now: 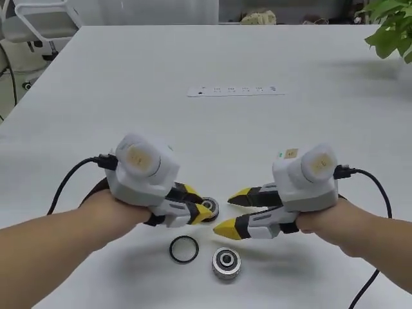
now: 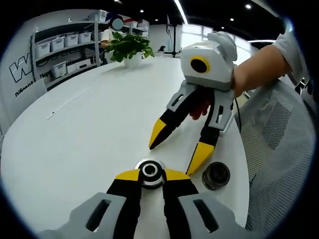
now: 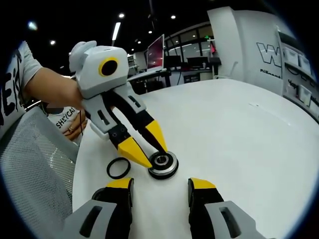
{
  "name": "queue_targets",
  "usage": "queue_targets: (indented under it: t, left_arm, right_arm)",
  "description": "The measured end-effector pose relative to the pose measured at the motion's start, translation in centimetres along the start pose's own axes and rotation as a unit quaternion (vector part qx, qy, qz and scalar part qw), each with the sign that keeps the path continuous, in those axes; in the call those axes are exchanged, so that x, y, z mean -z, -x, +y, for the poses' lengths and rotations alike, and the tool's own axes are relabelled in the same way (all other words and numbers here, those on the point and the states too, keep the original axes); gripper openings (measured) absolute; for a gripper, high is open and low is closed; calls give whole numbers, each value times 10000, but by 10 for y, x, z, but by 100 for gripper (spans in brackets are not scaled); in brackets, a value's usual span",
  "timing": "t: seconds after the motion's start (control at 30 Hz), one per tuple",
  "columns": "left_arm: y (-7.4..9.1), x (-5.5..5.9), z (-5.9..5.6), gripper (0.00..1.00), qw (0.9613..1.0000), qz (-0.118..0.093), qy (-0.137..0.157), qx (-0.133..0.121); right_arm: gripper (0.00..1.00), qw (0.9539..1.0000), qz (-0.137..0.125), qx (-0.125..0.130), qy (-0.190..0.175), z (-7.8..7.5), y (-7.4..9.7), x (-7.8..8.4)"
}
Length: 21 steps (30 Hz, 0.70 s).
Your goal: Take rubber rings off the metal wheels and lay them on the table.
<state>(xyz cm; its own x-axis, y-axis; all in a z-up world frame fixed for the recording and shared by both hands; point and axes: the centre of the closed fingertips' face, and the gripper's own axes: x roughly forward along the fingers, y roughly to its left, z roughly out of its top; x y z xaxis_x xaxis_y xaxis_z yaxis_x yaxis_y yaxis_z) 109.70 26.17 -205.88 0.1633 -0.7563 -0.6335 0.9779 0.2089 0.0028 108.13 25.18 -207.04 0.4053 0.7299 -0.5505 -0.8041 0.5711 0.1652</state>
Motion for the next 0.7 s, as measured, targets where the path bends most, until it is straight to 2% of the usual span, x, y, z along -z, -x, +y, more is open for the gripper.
queue_targets:
  t: [0.1, 0.53, 0.7]
  left_arm:
    - [-1, 0, 1, 12, 9999, 22, -114, -57]
    - [-1, -2, 3, 9, 9999, -88, -90, -88]
    - [0, -1, 2, 9, 9999, -61, -75, -117]
  right_arm:
    - [42, 10000, -2, -4, 3, 0, 0, 0]
    - [40, 10000, -48, 20, 68, 3, -5, -5]
    - [39, 9999, -62, 49, 83, 3, -9, -7]
